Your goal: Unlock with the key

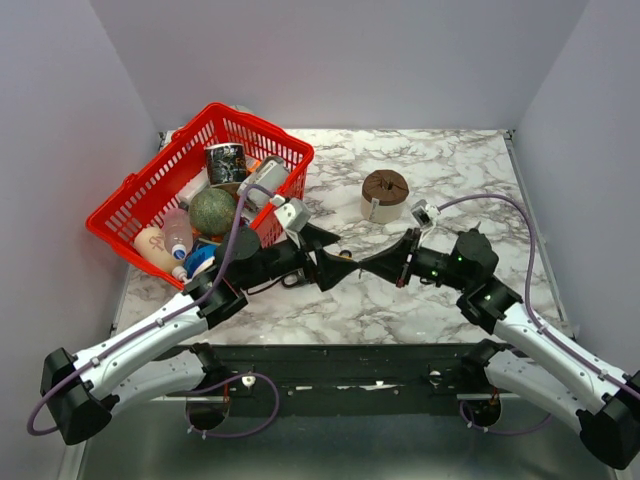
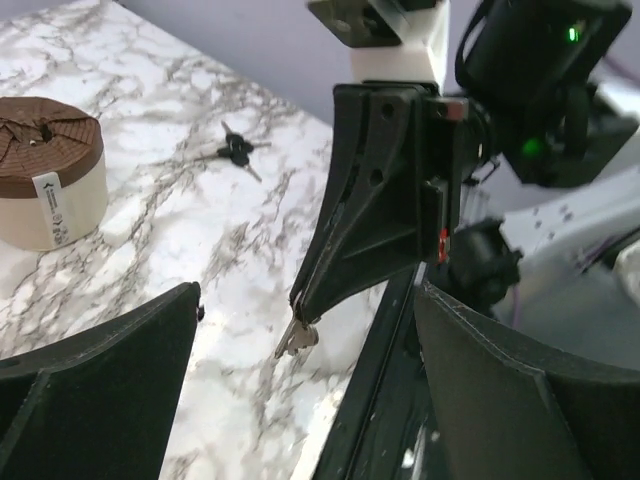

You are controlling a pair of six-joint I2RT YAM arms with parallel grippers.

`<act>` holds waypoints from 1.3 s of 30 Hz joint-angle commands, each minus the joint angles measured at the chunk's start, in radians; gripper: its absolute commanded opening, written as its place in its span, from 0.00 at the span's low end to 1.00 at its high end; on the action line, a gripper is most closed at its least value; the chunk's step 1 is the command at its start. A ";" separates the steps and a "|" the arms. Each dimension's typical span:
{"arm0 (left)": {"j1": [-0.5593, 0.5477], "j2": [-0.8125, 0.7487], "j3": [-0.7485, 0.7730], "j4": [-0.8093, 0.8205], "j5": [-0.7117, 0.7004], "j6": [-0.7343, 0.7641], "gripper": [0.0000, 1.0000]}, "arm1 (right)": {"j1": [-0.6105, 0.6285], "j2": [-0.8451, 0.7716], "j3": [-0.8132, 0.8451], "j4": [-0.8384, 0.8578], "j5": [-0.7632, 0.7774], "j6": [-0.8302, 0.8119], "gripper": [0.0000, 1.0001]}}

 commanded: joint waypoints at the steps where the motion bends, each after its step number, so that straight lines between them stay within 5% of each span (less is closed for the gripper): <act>1: 0.003 -0.034 -0.066 0.203 -0.155 -0.285 0.94 | 0.003 -0.025 -0.014 0.270 0.006 0.106 0.01; 11: 0.002 -0.003 -0.138 0.349 -0.116 -0.511 0.69 | 0.003 -0.050 -0.051 0.379 0.022 0.171 0.01; 28: -0.038 0.043 -0.161 0.452 -0.100 -0.562 0.52 | 0.003 -0.039 -0.077 0.443 0.061 0.223 0.01; 39: -0.047 0.051 -0.158 0.454 -0.108 -0.562 0.17 | 0.003 -0.042 -0.083 0.430 0.082 0.229 0.01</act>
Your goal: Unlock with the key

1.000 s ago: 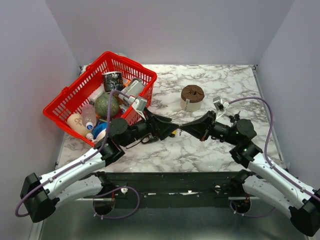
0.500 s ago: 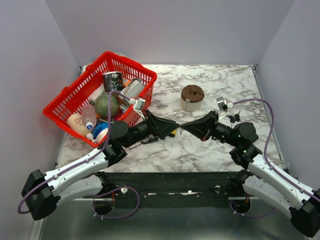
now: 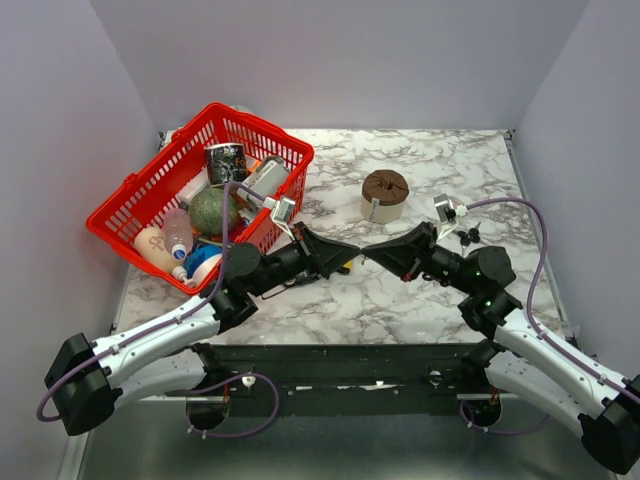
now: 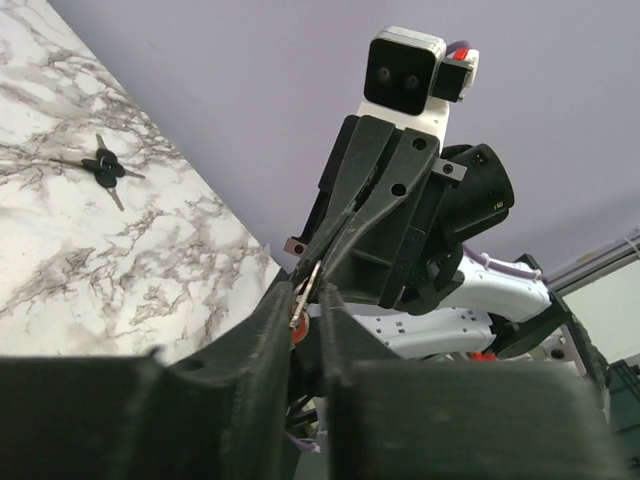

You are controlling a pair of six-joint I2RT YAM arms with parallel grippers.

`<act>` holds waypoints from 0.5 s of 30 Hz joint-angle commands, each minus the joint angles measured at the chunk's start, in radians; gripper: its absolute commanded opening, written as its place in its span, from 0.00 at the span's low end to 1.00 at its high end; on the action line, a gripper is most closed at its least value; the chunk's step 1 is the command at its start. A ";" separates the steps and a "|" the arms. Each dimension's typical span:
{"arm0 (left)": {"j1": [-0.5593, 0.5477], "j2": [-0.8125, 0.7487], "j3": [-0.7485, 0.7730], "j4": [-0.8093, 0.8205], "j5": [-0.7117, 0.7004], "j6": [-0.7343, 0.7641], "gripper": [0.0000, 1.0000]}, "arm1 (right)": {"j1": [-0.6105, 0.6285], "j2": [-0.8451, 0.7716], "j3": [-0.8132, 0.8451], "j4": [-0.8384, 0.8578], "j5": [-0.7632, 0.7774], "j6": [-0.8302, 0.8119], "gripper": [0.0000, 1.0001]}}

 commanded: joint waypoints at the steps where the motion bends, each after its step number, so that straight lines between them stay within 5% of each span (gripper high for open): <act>1: -0.010 0.011 0.008 0.042 0.005 0.002 0.15 | 0.003 -0.003 -0.015 0.034 0.039 -0.001 0.01; 5: -0.008 0.023 0.015 0.031 0.015 0.007 0.00 | 0.003 -0.001 -0.015 0.029 0.042 0.001 0.01; 9: -0.010 0.006 0.027 -0.030 0.013 0.060 0.00 | 0.003 -0.015 0.014 -0.090 0.043 -0.022 0.06; 15: 0.015 -0.052 0.089 -0.308 0.079 0.244 0.00 | 0.001 -0.091 0.129 -0.458 0.082 -0.195 0.39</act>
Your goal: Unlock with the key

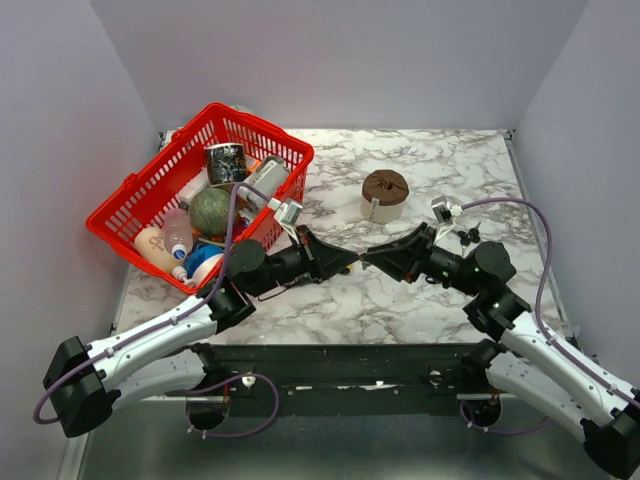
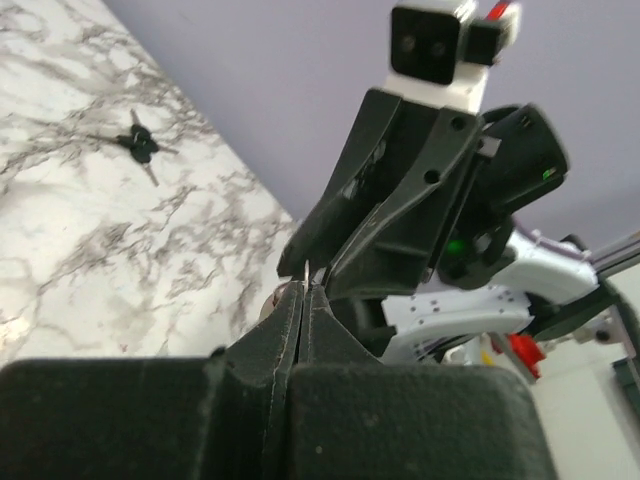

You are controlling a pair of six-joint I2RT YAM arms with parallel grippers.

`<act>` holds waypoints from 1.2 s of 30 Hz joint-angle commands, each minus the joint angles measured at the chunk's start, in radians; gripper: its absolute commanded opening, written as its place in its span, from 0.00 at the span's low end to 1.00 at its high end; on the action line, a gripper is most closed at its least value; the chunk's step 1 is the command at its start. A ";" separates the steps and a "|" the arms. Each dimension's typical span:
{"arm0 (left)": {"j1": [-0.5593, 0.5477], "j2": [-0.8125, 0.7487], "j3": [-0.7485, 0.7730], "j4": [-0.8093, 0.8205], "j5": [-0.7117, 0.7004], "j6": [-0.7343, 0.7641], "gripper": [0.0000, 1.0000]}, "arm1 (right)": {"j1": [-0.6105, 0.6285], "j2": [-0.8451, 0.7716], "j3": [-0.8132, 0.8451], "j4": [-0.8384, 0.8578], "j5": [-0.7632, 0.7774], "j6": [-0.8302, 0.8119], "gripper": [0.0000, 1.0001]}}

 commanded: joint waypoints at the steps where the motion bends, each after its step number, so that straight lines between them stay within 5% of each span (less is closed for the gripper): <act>1: 0.021 -0.043 0.084 -0.239 0.102 0.189 0.00 | 0.000 -0.055 0.121 -0.319 0.033 -0.175 0.47; 7: 0.030 -0.001 0.226 -0.604 0.367 0.457 0.00 | -0.002 0.005 0.315 -0.694 -0.123 -0.378 0.62; 15: 0.030 0.026 0.316 -0.863 0.538 0.640 0.00 | 0.009 0.129 0.381 -0.893 -0.401 -0.519 0.50; 36: 0.030 0.081 0.320 -0.848 0.605 0.646 0.00 | 0.173 0.170 0.201 -0.538 -0.323 -0.354 0.41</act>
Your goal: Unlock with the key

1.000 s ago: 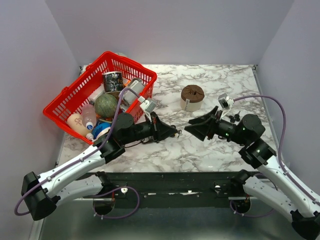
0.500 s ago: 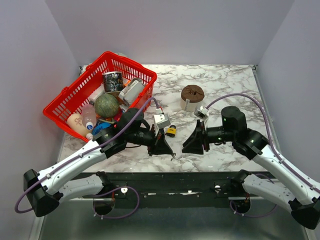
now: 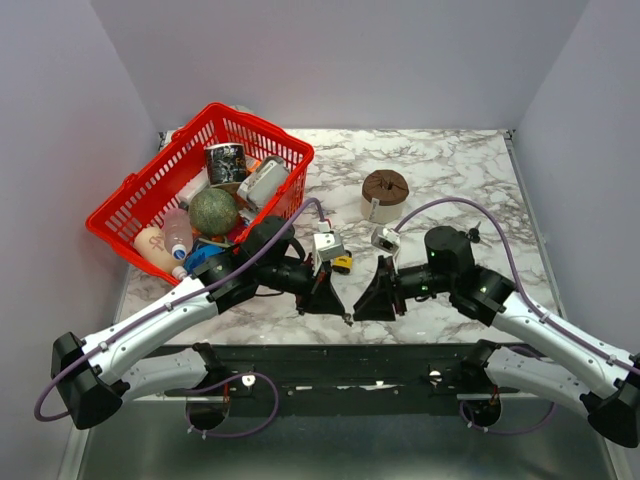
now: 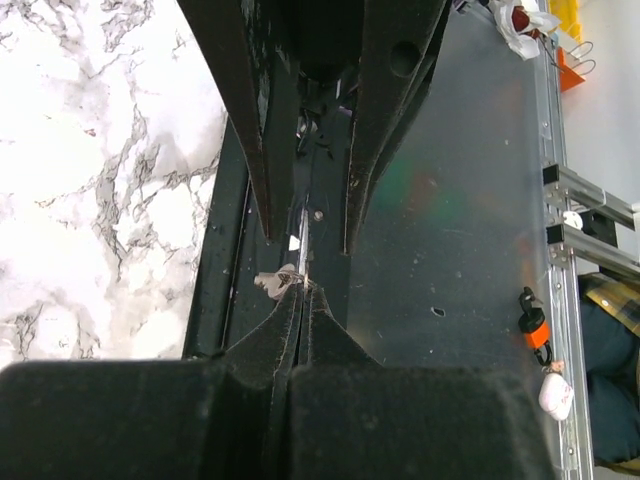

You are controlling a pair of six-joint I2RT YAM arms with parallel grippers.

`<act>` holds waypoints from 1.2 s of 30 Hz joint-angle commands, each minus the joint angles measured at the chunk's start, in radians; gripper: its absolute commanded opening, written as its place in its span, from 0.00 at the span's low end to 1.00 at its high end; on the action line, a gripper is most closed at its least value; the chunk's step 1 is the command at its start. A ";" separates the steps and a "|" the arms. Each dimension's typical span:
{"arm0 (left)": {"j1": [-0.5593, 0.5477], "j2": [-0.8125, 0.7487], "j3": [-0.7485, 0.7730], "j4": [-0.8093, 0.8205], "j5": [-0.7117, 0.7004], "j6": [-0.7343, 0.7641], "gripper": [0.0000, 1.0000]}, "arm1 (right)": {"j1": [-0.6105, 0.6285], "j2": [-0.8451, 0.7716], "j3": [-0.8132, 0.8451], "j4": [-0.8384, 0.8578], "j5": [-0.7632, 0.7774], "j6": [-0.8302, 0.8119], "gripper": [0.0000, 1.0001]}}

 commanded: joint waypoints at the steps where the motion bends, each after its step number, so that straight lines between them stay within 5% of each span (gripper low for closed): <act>1: 0.002 0.006 0.023 0.011 0.040 0.008 0.00 | 0.017 0.013 -0.013 0.091 0.019 0.024 0.41; 19: 0.002 -0.013 0.015 0.034 0.006 -0.005 0.00 | 0.054 0.038 -0.039 0.125 0.031 0.041 0.40; 28: 0.002 -0.016 0.007 0.055 -0.009 -0.026 0.00 | 0.060 0.044 -0.034 0.133 0.053 0.046 0.02; 31: 0.002 -0.014 0.010 0.064 -0.055 -0.037 0.01 | 0.060 0.033 -0.036 0.142 0.143 0.076 0.01; 32: 0.002 -0.016 0.012 0.064 -0.081 -0.040 0.15 | 0.059 0.027 -0.039 0.142 0.221 0.082 0.01; 33: 0.002 -0.017 0.015 0.057 -0.178 -0.041 0.47 | 0.059 0.024 -0.041 0.141 0.267 0.087 0.01; 36: 0.002 -0.020 0.018 0.046 -0.309 -0.038 0.80 | 0.040 0.016 -0.057 0.131 0.412 0.072 0.01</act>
